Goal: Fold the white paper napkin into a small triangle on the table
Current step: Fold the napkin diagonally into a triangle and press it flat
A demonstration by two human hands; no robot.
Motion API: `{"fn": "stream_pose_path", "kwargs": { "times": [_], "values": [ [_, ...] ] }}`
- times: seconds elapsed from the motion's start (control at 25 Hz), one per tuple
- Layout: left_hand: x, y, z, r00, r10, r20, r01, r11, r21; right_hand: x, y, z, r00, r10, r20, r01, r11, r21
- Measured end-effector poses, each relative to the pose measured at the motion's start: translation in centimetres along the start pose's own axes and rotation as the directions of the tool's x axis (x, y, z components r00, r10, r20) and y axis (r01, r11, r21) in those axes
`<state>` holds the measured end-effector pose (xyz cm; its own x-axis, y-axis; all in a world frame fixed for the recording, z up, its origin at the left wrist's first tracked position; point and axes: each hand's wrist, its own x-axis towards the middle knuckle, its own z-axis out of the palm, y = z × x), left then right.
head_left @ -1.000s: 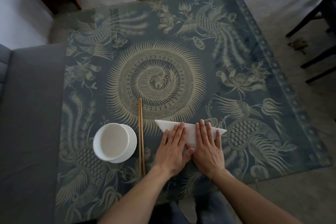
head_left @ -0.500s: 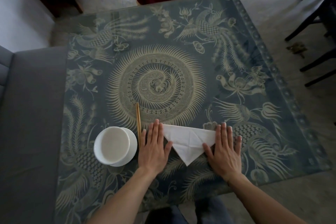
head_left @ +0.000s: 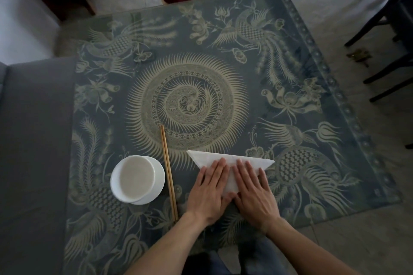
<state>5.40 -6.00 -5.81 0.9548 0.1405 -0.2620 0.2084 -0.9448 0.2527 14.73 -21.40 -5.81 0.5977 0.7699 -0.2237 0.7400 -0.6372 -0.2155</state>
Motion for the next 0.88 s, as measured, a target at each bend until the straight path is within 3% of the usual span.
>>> {"fn": "stream_pose_path", "kwargs": {
  "times": [0.2,0.36,0.48,0.56,0.64,0.88],
  "values": [
    [-1.2,-1.6,-0.4,0.986,-0.163,-0.026,0.163,0.986,0.037,-1.2,3.9,-0.1,0.972,0.232,-0.049,-0.232,0.973,-0.002],
    [-1.4,-2.1,-0.7,0.969,-0.243,-0.053,0.244,0.97,0.009,-1.5,4.8,-0.7,0.965,0.256,-0.053,-0.257,0.966,-0.02],
    [-1.7,-1.1,-0.6,0.991,-0.12,-0.06,0.118,0.993,-0.032,-1.4,3.1,-1.0,0.98,0.191,-0.06,-0.191,0.982,0.016],
    [-2.4,0.1,0.2,0.999,0.03,-0.04,-0.031,0.999,-0.025,-2.0,1.3,-0.7,0.999,0.016,-0.044,-0.017,1.0,-0.003],
    [-3.5,0.9,0.9,0.997,0.074,-0.017,-0.074,0.997,-0.001,-2.8,0.1,0.0,0.992,-0.128,-0.017,0.127,0.992,-0.022],
    [-5.3,0.0,1.2,1.0,-0.013,0.023,0.011,0.997,0.074,-3.6,1.4,0.0,0.999,-0.031,0.037,0.034,0.996,-0.083]
  ]
}}
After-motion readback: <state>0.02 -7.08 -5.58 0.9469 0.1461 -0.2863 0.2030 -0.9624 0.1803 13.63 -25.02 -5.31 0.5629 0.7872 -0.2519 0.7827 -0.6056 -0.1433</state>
